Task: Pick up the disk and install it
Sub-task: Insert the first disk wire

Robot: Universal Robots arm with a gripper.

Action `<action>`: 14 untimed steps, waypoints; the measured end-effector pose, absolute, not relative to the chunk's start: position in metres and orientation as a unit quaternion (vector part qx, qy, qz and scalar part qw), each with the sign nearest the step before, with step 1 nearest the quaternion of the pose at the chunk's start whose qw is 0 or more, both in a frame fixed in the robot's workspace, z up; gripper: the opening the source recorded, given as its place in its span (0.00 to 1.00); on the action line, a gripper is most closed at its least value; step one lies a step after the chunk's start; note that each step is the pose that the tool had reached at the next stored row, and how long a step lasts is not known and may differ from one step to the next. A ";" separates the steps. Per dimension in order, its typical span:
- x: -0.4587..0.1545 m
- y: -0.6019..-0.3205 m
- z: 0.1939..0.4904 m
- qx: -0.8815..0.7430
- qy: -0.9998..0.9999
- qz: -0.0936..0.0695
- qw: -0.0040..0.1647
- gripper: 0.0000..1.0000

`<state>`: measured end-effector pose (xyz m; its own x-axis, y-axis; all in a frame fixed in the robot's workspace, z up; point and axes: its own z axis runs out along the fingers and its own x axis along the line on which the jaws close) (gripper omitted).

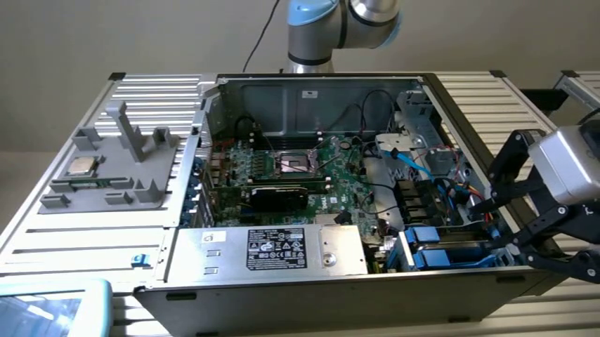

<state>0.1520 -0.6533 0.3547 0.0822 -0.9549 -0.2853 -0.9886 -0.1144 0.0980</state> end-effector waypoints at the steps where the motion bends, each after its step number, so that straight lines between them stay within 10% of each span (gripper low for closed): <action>1: 0.152 -0.654 0.354 -0.735 0.661 0.142 0.062 0.45; 14: 0.153 -0.659 0.344 -0.746 0.641 0.161 0.079 0.45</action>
